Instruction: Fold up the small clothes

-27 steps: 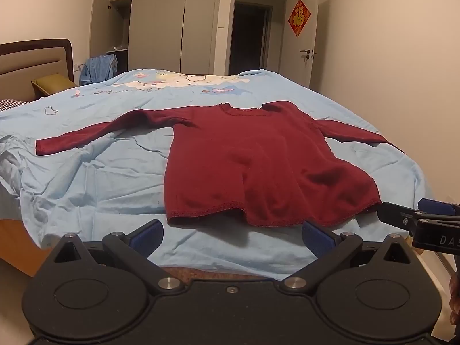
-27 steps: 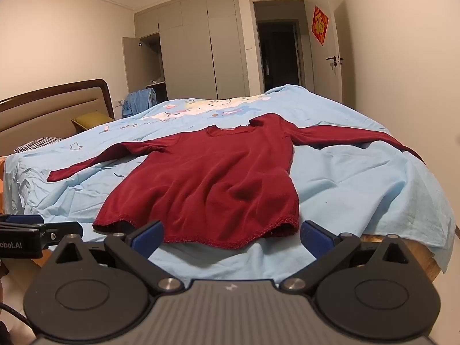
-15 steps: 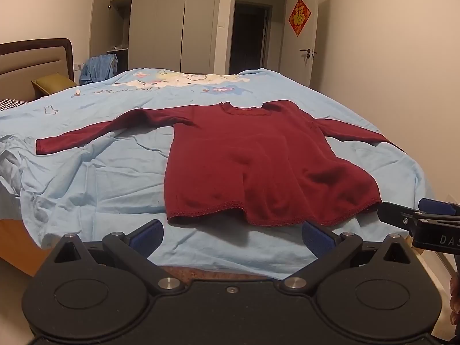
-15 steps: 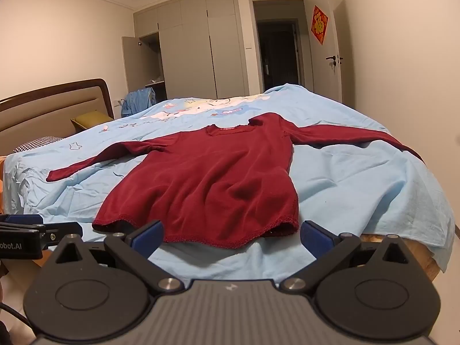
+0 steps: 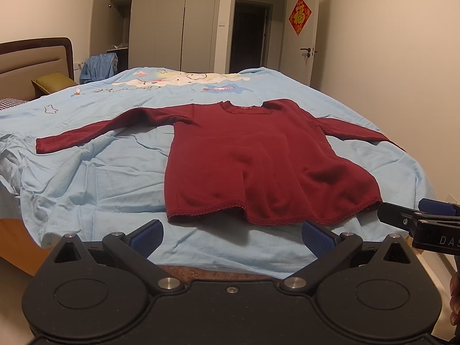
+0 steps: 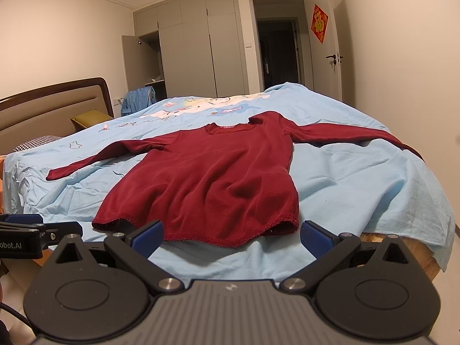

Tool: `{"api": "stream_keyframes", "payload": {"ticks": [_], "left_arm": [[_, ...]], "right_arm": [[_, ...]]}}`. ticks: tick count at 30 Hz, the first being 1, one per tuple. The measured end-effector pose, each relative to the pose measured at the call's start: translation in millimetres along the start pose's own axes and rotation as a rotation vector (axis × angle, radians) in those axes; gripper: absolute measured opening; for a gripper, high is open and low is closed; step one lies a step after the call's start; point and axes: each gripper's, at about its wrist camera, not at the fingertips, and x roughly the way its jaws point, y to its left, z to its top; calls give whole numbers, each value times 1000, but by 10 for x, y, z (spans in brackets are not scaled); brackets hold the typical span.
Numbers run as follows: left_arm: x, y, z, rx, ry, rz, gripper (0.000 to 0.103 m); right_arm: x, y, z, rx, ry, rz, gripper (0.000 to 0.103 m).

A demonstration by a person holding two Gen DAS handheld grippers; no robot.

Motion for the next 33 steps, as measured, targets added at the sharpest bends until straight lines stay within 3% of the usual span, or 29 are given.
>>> {"api": "stream_keyframes", "payload": {"ticks": [33], "left_arm": [[5, 0, 3, 0, 6, 1, 102]], "right_arm": [[20, -3, -13, 1, 3, -2, 103]]}}
